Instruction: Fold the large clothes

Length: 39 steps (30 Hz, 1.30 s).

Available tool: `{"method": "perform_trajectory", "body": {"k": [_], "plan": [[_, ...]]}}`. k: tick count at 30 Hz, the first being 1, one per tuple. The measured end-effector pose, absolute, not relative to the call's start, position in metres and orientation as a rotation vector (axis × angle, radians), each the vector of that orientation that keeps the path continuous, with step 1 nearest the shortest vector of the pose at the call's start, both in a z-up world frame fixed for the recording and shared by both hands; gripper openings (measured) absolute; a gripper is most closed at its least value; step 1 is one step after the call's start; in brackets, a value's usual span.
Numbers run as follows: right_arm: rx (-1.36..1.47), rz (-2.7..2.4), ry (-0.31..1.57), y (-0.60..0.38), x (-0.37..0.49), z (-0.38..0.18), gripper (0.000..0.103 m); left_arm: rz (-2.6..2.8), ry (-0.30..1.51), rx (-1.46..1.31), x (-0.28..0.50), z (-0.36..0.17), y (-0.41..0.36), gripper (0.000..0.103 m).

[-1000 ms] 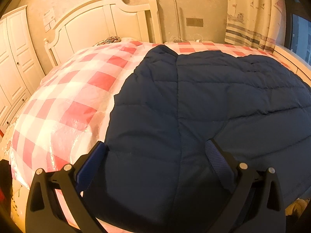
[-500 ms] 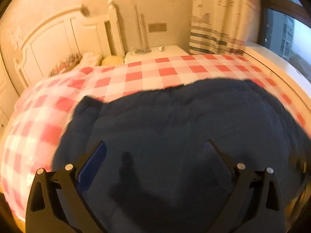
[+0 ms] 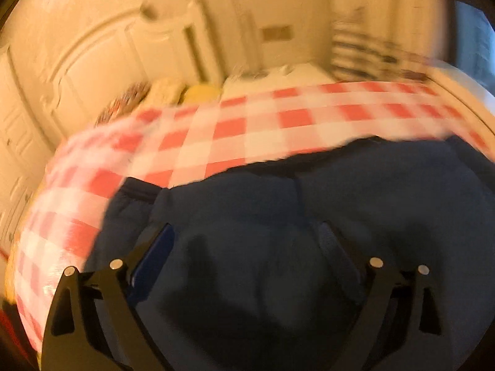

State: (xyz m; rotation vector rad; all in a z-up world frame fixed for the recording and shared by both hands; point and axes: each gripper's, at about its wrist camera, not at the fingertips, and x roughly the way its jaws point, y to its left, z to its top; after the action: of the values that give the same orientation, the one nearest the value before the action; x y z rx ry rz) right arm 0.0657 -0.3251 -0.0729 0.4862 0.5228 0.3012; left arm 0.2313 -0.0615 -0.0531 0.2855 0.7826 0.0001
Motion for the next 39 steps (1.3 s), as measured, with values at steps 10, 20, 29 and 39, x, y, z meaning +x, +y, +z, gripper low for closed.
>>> {"method": "perform_trajectory", "body": {"k": [10,20,29,39], "plan": [[0.222,0.421,0.369,-0.247,0.059,0.006,0.057,-0.18,0.659,0.436,0.048,-0.094,-0.042,0.094],[-0.334,0.622,0.344,-0.017,0.075,0.022,0.056,-0.137,0.632,-0.02,0.026,-0.032,0.14,0.094],[-0.885,0.646,0.337,0.108,0.039,-0.089,0.057,0.061,0.497,-0.17,0.019,0.016,0.239,0.095],[-0.955,0.645,0.284,0.111,0.033,-0.1,0.077,-0.291,0.597,0.129,0.162,0.069,0.091,0.101]]}}
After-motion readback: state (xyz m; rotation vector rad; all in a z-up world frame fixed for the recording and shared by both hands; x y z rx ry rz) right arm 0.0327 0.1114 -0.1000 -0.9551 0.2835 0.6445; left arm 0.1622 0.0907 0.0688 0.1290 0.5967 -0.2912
